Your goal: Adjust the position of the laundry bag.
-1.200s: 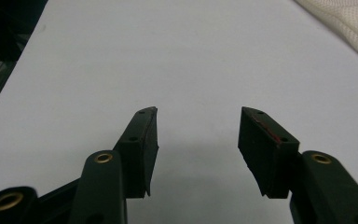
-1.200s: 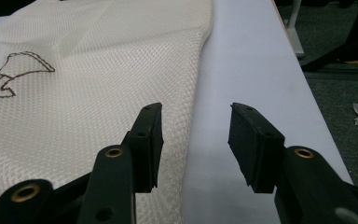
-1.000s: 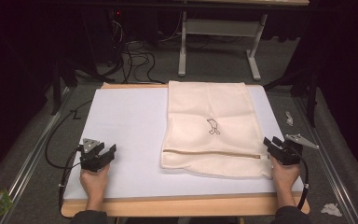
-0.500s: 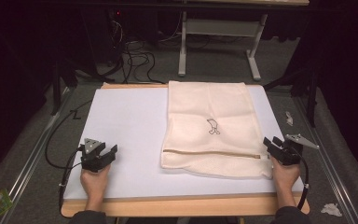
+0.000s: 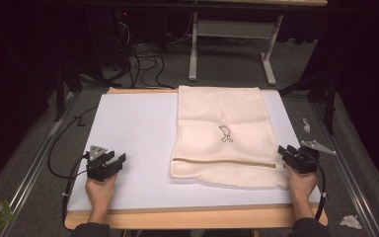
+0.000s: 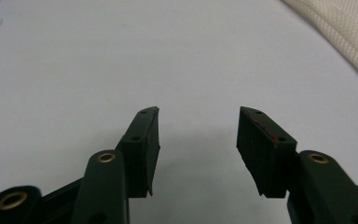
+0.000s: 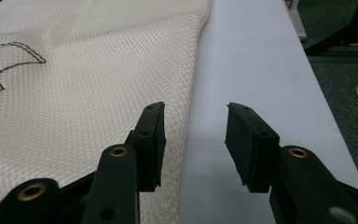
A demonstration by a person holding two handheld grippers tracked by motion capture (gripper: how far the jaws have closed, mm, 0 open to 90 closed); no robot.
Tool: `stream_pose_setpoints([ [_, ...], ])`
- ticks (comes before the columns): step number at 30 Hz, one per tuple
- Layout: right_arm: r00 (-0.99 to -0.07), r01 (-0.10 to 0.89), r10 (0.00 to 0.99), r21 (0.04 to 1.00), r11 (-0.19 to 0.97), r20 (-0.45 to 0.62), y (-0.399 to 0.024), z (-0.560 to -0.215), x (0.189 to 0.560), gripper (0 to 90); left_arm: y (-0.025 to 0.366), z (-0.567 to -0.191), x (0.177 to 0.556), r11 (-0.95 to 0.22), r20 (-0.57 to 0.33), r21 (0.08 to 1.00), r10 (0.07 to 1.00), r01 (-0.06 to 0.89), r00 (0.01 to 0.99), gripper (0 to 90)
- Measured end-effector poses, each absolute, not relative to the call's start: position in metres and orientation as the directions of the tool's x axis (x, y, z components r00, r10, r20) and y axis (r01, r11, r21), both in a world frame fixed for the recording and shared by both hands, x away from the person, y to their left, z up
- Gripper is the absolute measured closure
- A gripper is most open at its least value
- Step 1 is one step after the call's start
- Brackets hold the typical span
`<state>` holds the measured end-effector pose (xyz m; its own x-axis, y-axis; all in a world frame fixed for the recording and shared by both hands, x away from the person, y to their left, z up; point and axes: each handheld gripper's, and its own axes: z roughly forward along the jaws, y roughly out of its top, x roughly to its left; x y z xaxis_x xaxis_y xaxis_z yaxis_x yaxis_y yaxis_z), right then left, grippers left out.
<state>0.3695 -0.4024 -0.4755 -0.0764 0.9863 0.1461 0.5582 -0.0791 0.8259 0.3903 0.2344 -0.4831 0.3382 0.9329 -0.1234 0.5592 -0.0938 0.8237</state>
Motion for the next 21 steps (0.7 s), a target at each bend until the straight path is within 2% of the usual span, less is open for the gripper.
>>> stream_pose_setpoints([
  [8,-0.084,0.55,0.986,0.831,-0.076,0.146,-0.401,-0.474,0.368,62.4,0.233,-0.483,0.391,-0.096,-0.143,0.818,0.921,0.568,0.362,49.7],
  [16,-0.089,0.546,0.983,0.834,-0.084,0.157,-0.403,-0.474,0.368,60.9,0.22,-0.477,0.395,-0.169,-0.092,0.816,0.906,0.552,0.412,49.5],
  [21,-0.102,0.547,0.98,0.833,-0.087,0.169,-0.403,-0.474,0.368,60.7,0.209,-0.472,0.4,-0.17,-0.108,0.82,0.892,0.547,0.439,49.4],
])
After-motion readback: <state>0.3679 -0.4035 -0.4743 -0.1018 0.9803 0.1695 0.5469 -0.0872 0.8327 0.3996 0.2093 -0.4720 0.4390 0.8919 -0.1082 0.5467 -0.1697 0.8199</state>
